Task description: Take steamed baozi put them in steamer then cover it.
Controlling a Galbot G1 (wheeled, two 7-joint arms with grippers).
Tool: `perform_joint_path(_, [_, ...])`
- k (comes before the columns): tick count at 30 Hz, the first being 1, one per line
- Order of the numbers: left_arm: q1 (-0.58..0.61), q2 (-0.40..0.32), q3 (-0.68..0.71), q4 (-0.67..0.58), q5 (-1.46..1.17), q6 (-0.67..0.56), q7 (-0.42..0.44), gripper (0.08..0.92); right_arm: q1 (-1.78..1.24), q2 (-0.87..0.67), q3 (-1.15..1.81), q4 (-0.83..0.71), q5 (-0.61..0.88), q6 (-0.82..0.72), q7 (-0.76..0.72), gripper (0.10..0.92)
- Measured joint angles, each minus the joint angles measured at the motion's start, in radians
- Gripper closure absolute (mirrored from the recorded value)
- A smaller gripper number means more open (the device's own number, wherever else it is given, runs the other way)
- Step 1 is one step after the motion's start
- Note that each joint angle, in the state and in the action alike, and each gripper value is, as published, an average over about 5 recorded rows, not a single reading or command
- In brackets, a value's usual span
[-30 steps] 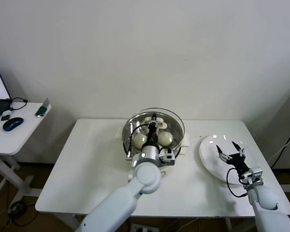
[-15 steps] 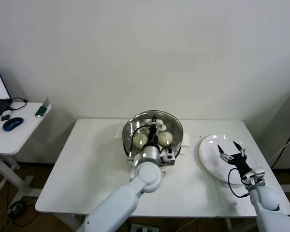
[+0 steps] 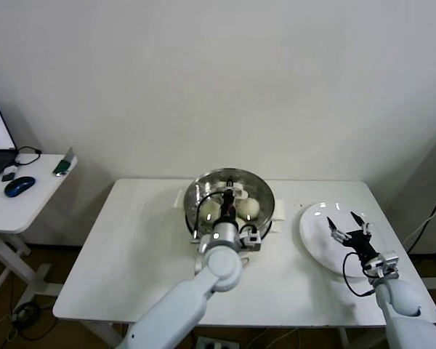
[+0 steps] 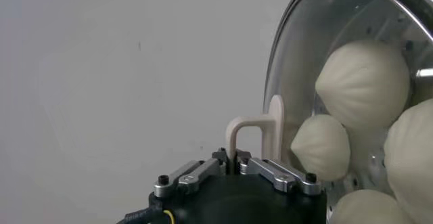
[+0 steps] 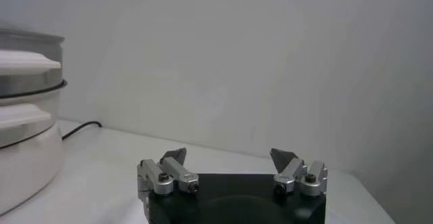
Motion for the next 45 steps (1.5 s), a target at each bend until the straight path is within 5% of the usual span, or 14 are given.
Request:
perform_joint_path(12, [0.005,0.002,-0.001,0.001,-0.004,0.000,-0.009,0.822,-0.005,-0.005,0.012,0.000,0.004,0.001,-0.009,0.203])
perform_joint_path(33, [0.090,0.113,-0.025,-0.209,-0.042,0.001,0.022,0.230,-0.007,-0.019,0.022,0.026,-0.011,-0.050,-0.003,0.203])
perform_joint_path(45, [0.222,0.204,-0.097,-0.401,-0.125,0.001,-0.027,0.177,-0.028,-0.023,0.031,0.068,0.008,-0.076,-0.010,0.203])
